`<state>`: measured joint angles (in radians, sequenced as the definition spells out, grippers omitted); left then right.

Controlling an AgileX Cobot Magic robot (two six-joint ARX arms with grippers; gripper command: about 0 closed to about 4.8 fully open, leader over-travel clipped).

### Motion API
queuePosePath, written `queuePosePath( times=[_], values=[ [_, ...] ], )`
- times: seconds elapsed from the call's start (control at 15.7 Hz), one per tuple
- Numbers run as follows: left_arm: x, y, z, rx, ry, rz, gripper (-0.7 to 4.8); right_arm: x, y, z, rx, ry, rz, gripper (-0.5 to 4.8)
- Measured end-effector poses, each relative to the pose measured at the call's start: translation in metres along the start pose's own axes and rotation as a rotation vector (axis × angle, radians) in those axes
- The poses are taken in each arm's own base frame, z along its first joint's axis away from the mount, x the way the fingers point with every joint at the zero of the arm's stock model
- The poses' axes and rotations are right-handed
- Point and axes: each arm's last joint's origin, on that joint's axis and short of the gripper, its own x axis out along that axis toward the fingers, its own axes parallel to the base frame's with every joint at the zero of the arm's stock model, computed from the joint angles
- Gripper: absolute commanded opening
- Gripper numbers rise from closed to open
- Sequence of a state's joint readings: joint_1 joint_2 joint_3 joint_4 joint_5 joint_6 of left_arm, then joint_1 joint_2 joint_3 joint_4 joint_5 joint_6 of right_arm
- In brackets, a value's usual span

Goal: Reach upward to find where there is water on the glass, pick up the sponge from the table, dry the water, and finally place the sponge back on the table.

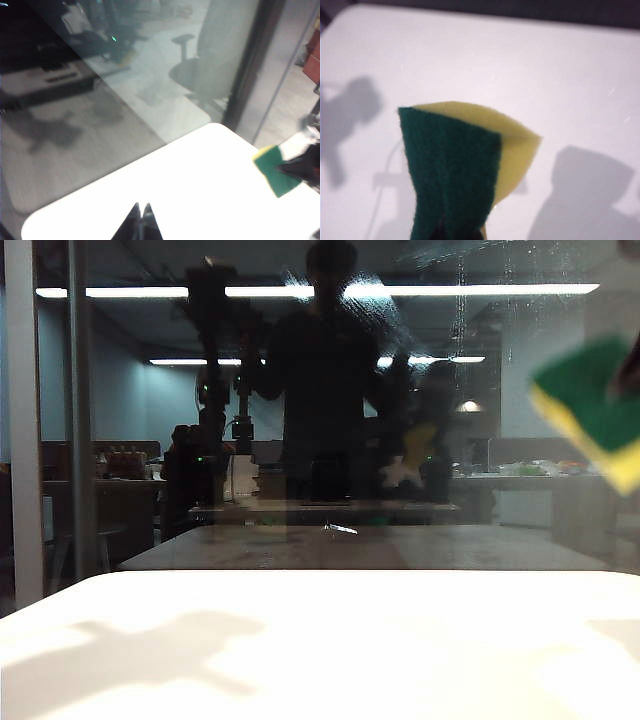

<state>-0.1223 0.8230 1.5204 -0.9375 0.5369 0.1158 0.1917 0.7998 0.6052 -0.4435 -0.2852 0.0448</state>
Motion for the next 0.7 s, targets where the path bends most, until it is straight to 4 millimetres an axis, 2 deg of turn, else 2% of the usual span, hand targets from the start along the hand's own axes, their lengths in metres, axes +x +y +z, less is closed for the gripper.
queuePosePath(
  times=[0.19,0.38,0.7],
  values=[
    [-0.016,-0.012,-0.021,0.007,-0.013,-0.010,-0.05,0.019,0.000,-0.004,0.025,0.051,0.024,-0.08],
    [-0.022,-0.019,-0.040,-0.009,-0.010,-0.042,-0.05,0.042,0.005,-0.005,0.033,0.106,0.089,-0.08],
    [-0.038,-0.030,-0.050,-0.006,-0.031,-0.044,-0.04,0.082,0.018,-0.013,0.044,0.183,0.171,-0.09]
  ],
)
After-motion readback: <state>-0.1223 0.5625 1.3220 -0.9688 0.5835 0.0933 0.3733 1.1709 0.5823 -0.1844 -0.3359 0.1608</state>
